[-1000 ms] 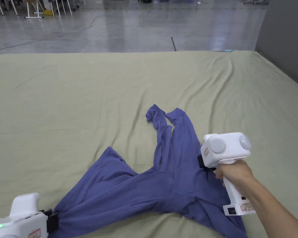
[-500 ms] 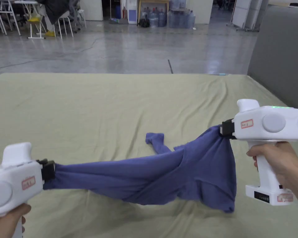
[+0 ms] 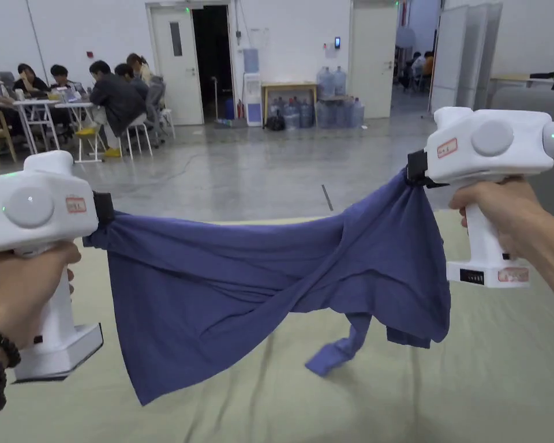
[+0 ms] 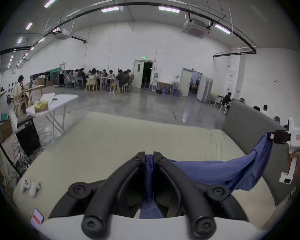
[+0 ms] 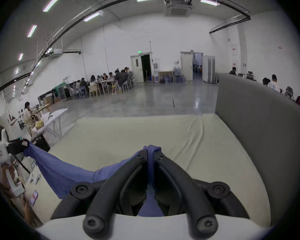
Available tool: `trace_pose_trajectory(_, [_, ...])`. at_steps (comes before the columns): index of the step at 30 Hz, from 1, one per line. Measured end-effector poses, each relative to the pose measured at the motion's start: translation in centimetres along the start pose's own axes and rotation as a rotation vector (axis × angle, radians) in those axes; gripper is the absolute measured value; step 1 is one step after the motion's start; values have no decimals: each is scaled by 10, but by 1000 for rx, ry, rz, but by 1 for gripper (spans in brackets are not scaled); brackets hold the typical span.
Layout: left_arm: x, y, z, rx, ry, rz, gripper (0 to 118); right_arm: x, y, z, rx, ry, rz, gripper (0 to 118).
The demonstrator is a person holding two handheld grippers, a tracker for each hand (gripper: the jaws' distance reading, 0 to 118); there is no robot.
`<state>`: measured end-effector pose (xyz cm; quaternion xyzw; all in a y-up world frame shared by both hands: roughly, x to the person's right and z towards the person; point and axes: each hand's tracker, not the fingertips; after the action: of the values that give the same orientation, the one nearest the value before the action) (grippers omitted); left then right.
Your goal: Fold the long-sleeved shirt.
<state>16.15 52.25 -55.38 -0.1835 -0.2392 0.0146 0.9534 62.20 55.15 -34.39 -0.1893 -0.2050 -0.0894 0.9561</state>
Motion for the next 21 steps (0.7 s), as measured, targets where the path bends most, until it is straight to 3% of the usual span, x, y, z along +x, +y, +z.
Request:
trace_pose_trajectory(7, [0, 84, -38, 63, 48, 45, 6, -12, 97, -27, 101, -19, -4, 7])
trace_pose_trajectory(11, [5, 100, -45, 79, 67, 0, 6, -20, 120, -35, 115, -29, 1, 7])
trace_pose_trajectory(16, [2, 67, -58, 51, 66, -24, 6, -20, 91, -56, 97, -31, -12, 7])
trace_pose_trajectory(21, [-11, -8, -97, -81, 70, -18, 6, -10, 4, -104, -48, -21, -35, 7])
